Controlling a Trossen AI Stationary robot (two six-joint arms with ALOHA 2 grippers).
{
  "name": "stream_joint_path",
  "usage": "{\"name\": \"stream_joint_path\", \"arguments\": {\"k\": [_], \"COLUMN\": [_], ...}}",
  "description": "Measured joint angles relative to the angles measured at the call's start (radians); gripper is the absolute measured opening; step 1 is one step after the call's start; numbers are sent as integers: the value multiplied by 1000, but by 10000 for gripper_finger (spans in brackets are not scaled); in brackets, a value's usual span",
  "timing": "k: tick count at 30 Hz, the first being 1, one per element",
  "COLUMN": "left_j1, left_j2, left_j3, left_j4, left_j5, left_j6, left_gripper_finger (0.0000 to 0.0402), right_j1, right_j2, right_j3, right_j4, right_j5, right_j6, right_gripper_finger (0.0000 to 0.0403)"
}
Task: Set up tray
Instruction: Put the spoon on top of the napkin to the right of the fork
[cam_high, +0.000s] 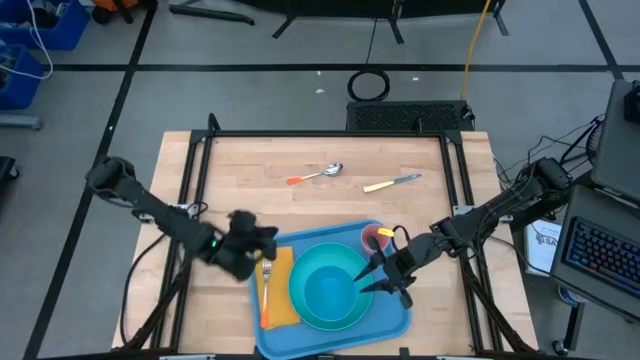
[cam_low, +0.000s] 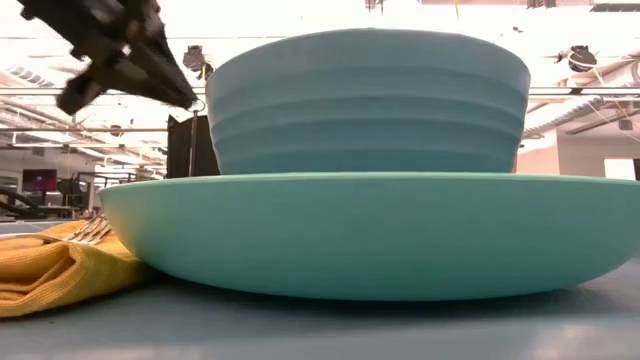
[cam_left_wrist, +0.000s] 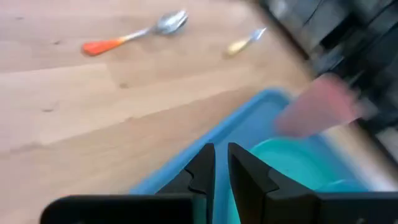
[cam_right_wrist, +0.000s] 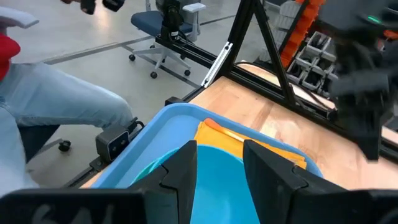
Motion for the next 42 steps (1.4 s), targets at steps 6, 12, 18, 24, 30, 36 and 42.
{"name": "stream_joint_path", "arguments": {"k": [6,12,18,24,30,36,42], "left_j1": [246,528,759,904,1010,1013,1015], "left_j2": [-86,-125,-99,-44,60,230,406], "left_j3": [0,0,0,0,18,164,390], "left_j4": [-6,26,135,220,242,155,-26], "left_j5": [228,512,777,862,961,933,922], "left_j6": [346,730,1025,1224,1344,1466,1544], "left_gripper_finger": [47,47,47,47,86,155,171], "right_j1": [-1,-1,-1,-2,-51,-147,-221], "right_j2": [0,0,0,0,0,0,0], "right_j3": [0,0,0,0,0,0,-20], "right_j4": [-9,-101,-156,-158,-151,-115,-118], "right_j5": [1,29,28,81,158,156,154], "right_j6": [-31,27,93,74,4,-40,-34], "right_gripper_finger": [123,123,123,123,123,123,123]}}
